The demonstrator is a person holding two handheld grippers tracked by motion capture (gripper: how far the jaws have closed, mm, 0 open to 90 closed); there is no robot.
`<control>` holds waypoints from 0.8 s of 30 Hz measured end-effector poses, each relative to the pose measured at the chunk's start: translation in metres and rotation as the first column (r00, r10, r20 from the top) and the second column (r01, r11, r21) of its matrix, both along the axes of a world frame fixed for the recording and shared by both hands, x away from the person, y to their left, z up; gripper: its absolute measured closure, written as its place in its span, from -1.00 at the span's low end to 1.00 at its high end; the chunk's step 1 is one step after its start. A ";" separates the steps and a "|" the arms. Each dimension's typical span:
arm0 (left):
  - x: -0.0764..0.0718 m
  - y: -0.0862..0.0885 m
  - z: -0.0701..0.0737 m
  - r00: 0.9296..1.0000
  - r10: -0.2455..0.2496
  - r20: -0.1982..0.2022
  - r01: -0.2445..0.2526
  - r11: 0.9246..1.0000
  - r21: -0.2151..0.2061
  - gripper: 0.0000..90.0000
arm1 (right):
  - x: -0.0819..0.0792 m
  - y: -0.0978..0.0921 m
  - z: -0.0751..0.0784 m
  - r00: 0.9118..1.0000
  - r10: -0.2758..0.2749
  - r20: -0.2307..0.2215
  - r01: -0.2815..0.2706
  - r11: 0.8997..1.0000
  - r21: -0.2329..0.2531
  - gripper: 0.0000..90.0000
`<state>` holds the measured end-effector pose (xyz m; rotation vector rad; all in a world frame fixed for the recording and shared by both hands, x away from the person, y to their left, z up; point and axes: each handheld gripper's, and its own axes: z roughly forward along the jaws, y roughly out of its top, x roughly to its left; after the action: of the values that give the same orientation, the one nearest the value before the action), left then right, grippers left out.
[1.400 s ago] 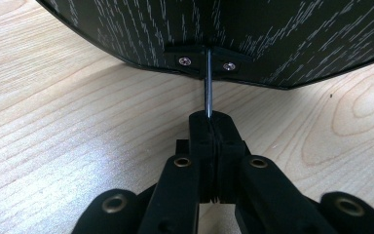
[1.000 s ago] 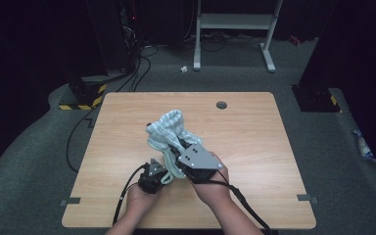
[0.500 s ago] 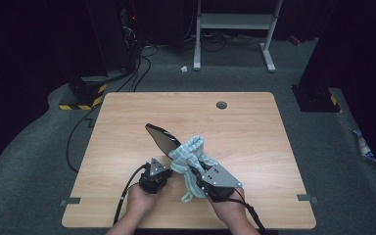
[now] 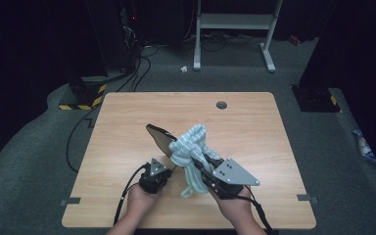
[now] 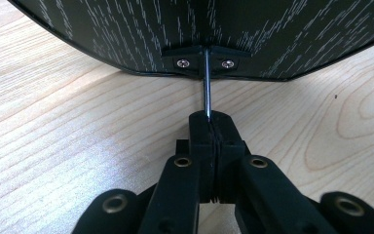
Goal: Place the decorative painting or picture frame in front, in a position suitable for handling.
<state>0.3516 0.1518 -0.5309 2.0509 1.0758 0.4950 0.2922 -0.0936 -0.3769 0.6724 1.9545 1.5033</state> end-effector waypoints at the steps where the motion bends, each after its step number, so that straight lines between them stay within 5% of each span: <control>1: 0.000 0.000 0.000 1.000 -0.001 -0.002 0.001 1.000 -0.001 0.97 | 0.003 0.006 0.009 1.000 0.004 0.016 -0.004 1.000 0.003 0.67; 5: 0.000 0.000 0.000 1.000 -0.004 0.001 0.004 1.000 0.003 0.97 | 0.019 0.032 0.034 0.999 0.023 0.040 -0.024 1.000 0.014 0.67; 8: 0.000 0.000 0.000 1.000 -0.004 0.004 0.004 1.000 0.004 0.97 | 0.031 0.045 0.035 0.999 0.024 0.029 -0.024 0.999 -0.022 0.67; 13: 0.000 0.000 0.000 1.000 -0.005 0.000 0.005 1.000 -0.002 0.97 | 0.032 0.035 0.013 1.000 0.025 -0.010 -0.026 1.000 -0.007 0.67; 17: 0.001 0.001 0.000 1.000 -0.004 0.000 0.004 1.000 -0.001 0.97 | 0.029 0.020 -0.012 0.998 0.008 -0.063 -0.011 0.999 -0.045 0.67; 24: 0.001 0.001 0.000 1.000 0.006 -0.012 -0.006 1.000 -0.010 0.97 | 0.024 -0.012 -0.058 0.985 -0.032 -0.170 0.020 0.997 -0.068 0.68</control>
<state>0.3528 0.1529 -0.5311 2.0450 1.0895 0.4799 0.3160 -0.1061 -0.4352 0.8184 2.1047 1.3982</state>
